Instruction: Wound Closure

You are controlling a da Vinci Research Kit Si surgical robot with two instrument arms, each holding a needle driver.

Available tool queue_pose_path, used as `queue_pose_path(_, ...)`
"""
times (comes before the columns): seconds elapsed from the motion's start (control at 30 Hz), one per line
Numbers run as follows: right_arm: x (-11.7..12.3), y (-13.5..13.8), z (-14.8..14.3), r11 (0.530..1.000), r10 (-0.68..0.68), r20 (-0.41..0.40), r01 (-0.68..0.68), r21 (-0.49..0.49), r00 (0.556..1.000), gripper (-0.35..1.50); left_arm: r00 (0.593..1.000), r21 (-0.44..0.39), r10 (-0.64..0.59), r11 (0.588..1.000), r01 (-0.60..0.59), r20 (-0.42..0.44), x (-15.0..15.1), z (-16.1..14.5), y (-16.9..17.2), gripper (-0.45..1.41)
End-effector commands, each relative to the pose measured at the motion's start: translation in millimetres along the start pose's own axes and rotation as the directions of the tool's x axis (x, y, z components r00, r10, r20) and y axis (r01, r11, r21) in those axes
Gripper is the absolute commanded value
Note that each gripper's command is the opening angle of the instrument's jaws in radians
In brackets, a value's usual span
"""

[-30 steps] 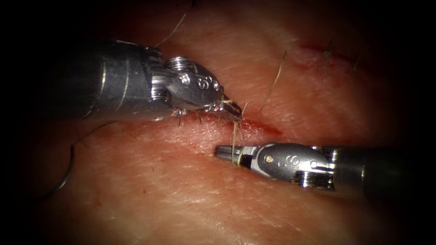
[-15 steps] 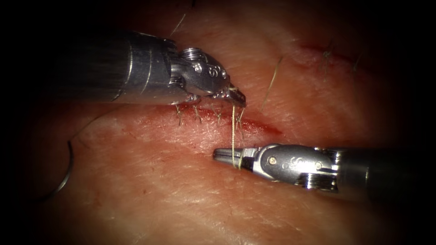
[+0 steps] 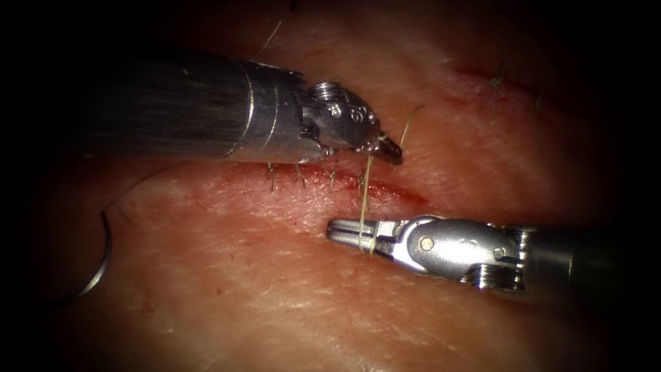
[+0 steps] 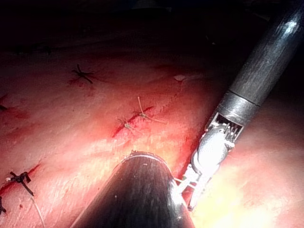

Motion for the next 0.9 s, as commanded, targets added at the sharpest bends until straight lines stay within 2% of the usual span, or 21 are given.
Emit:
queue_pose_path(0.03,-0.7,-0.2,0.9,1.000,0.007,0.000,-0.007,0.000,1.000,0.61,1.000,-0.003,0.001,1.000,-0.001,-0.001,0.2,0.7,-0.3,-0.45)
queue_pose_path(0.17,-0.8,-0.2,1.3,1.000,0.023,-0.012,-0.023,-0.011,1.000,0.79,1.000,-0.003,0.002,1.000,-0.002,-0.010,0.1,0.8,-0.3,-0.45)
queue_pose_path(0.33,-1.4,-0.2,1.4,0.999,0.041,-0.031,-0.042,-0.021,0.999,0.83,1.000,-0.003,0.003,1.000,-0.003,-0.022,-0.1,0.9,-0.5,-0.45)
queue_pose_path(0.57,-1.8,0.0,1.1,0.997,0.060,-0.080,-0.064,-0.041,0.995,0.72,0.999,-0.004,0.006,1.000,-0.006,-0.048,-0.3,1.3,-1.8,-0.45)
queue_pose_path(0.9,-1.8,0.8,0.0,0.992,0.080,-0.174,-0.095,-0.084,0.982,0.59,0.993,-0.034,0.031,0.999,-0.035,-0.111,-1.7,5.4,-2.3,-0.45)
